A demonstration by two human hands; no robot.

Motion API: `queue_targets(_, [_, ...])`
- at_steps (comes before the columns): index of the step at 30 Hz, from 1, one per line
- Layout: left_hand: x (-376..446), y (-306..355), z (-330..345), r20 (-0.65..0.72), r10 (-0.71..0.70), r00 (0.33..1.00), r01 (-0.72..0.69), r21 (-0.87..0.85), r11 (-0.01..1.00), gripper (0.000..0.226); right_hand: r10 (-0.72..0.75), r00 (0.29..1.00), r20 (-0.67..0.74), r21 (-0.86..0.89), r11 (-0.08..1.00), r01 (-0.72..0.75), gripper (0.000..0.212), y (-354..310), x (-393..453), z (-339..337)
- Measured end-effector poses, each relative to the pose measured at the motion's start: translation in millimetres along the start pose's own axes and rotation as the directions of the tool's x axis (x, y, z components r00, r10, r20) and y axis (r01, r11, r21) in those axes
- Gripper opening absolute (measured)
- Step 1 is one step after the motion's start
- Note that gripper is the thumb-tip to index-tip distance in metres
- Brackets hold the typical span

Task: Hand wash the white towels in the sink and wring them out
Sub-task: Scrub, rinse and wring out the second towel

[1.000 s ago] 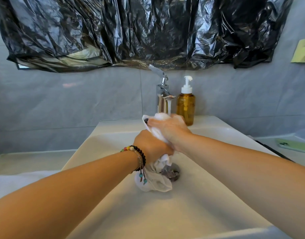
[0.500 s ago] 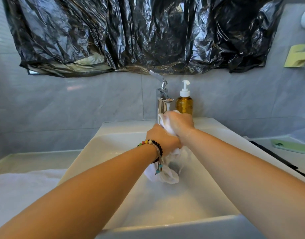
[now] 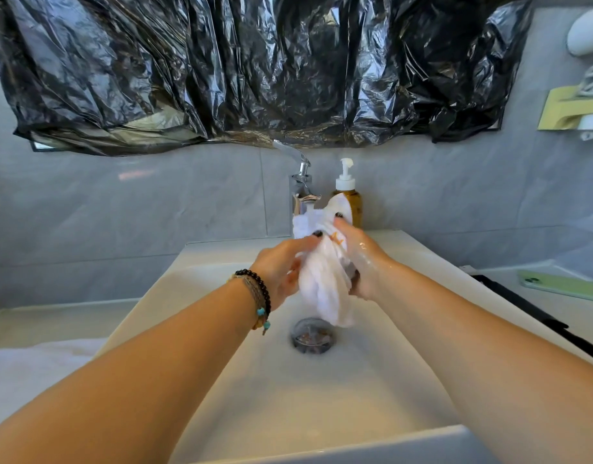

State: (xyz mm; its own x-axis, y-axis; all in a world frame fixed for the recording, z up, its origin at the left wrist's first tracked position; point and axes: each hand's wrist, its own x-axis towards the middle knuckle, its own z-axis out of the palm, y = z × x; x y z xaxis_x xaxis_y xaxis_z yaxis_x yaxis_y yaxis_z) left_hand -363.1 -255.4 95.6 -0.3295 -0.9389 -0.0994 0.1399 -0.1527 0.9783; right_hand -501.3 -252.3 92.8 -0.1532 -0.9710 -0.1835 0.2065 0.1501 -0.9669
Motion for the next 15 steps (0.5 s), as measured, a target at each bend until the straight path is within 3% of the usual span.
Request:
queue_targets(1, [-1,-2,1,0.035,-0.002,0.999,0.003,-0.034,0.999,0.055,-0.004,1.0,-0.001,0.051,0.999,0.004,0.059,0,0,3])
queue_targets(3, [-8,-7,8,0.111,-0.023,0.994,0.041,-0.161,0.986,0.054,-0.016,1.0,-0.002,0.092,0.996,0.016,0.055,0,-3,9])
queue_targets(6, [-10,-12,8,0.195,-0.034,0.98,0.085,-0.257,0.963,0.052,-0.058,0.995,-0.083,-0.014,0.998,0.057,0.043,1,-7,13])
queue_targets(10, [-4,-14,1,0.1,-0.002,0.995,0.018,-0.159,0.987,0.044,-0.28,0.932,-0.232,-0.223,0.948,0.229,0.023,4,-5,12])
queue_targets(12, [2,-15,0,0.012,0.021,1.0,-0.02,-0.099,0.995,0.05,-0.357,0.916,-0.18,-0.232,0.921,0.314,0.021,5,-6,12])
queue_targets(15, [12,-14,-5,-0.087,0.028,0.996,-0.037,-0.095,0.995,0.064,-0.314,0.949,0.0,-0.126,0.942,0.312,0.023,8,-12,18])
